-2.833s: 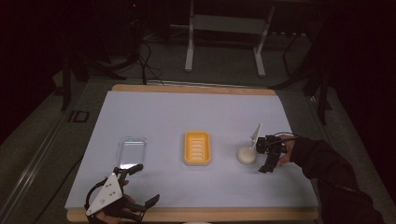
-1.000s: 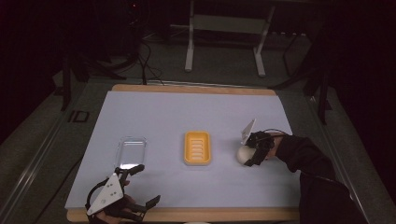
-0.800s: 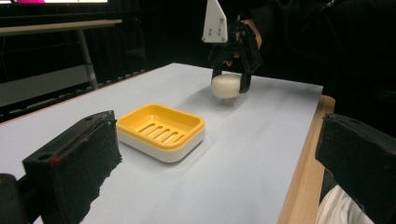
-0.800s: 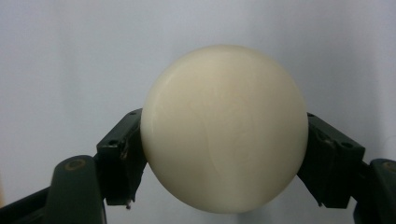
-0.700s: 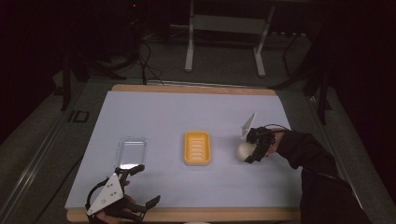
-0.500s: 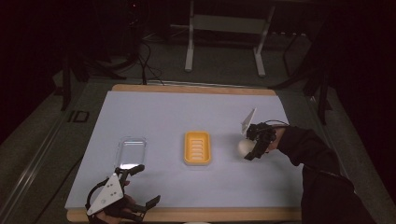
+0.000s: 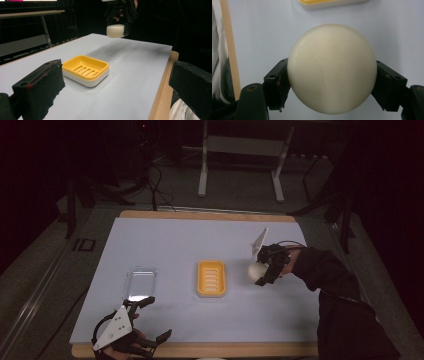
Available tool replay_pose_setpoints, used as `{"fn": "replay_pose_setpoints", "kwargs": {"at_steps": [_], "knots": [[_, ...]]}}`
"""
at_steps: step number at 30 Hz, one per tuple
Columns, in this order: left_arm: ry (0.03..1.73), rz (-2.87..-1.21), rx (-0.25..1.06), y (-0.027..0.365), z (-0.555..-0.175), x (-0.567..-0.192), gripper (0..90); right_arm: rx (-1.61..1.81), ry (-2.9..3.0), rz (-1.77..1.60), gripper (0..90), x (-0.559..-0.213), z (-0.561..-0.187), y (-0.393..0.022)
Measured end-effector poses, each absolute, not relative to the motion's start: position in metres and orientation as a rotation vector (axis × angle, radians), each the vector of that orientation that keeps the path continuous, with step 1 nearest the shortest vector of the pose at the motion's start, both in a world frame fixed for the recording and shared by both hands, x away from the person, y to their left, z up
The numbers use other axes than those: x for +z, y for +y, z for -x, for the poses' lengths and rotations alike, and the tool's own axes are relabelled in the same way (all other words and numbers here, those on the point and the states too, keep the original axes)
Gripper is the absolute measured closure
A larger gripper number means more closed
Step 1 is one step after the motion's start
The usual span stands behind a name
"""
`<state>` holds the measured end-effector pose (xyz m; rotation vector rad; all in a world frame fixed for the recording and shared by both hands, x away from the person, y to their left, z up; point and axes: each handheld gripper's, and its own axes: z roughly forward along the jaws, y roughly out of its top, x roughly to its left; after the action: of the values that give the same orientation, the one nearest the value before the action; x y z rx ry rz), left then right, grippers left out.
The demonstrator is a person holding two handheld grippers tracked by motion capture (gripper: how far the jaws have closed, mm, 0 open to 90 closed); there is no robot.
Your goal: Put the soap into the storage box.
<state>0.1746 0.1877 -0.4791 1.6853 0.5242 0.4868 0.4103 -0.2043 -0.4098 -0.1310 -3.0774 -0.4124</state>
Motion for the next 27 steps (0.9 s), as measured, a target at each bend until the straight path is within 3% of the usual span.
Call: {"fn": "replay_pose_setpoints", "kwargs": {"at_steps": [27], "knots": [[0.519, -1.684, 0.482, 0.188, -0.174, -0.479, 0.1, -0.514, -3.066, -0.141, 25.3, -0.402, -0.408, -0.137]]}}
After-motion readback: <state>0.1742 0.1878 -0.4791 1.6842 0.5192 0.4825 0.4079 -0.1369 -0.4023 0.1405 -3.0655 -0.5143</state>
